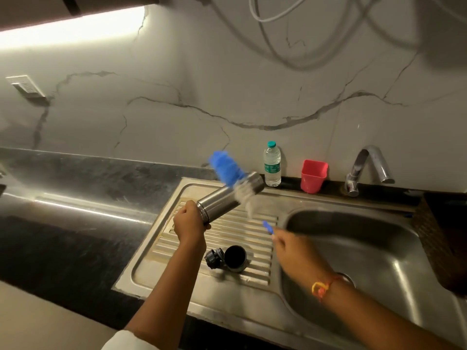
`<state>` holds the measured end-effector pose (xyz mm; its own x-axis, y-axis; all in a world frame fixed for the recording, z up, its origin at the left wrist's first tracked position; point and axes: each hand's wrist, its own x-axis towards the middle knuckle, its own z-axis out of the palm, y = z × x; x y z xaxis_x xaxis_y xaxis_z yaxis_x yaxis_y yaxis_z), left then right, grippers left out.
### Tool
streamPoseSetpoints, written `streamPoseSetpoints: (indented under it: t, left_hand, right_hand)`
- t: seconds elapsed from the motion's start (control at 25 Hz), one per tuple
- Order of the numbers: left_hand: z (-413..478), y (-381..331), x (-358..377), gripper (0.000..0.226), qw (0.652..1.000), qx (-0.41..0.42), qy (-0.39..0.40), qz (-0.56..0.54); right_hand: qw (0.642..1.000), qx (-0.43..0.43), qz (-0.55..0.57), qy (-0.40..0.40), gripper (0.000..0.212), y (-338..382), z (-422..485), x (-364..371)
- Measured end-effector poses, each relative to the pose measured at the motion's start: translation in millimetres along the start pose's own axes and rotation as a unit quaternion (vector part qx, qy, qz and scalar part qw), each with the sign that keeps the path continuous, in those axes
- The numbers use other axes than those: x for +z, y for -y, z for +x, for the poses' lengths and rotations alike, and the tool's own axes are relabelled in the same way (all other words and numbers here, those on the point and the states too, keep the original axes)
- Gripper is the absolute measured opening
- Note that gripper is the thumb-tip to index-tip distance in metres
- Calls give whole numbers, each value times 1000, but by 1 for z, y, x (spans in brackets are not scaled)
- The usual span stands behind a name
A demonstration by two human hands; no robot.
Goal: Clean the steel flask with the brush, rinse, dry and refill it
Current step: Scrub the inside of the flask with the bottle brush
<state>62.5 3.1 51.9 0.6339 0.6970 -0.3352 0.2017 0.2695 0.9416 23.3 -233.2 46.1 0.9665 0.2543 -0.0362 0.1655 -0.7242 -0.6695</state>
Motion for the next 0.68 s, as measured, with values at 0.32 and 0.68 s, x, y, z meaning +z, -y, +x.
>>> streamPoseSetpoints:
  t: [0.32,0.68]
  left_hand:
    - [0,-2,-1,19,1000,14,-10,-1]
    - [8,-2,-17,17,1000,30,9,3]
  right_hand:
    - [999,21,30,-2,17,-8,4,-2]
    - [994,80,65,-41,26,-17,28,-18]
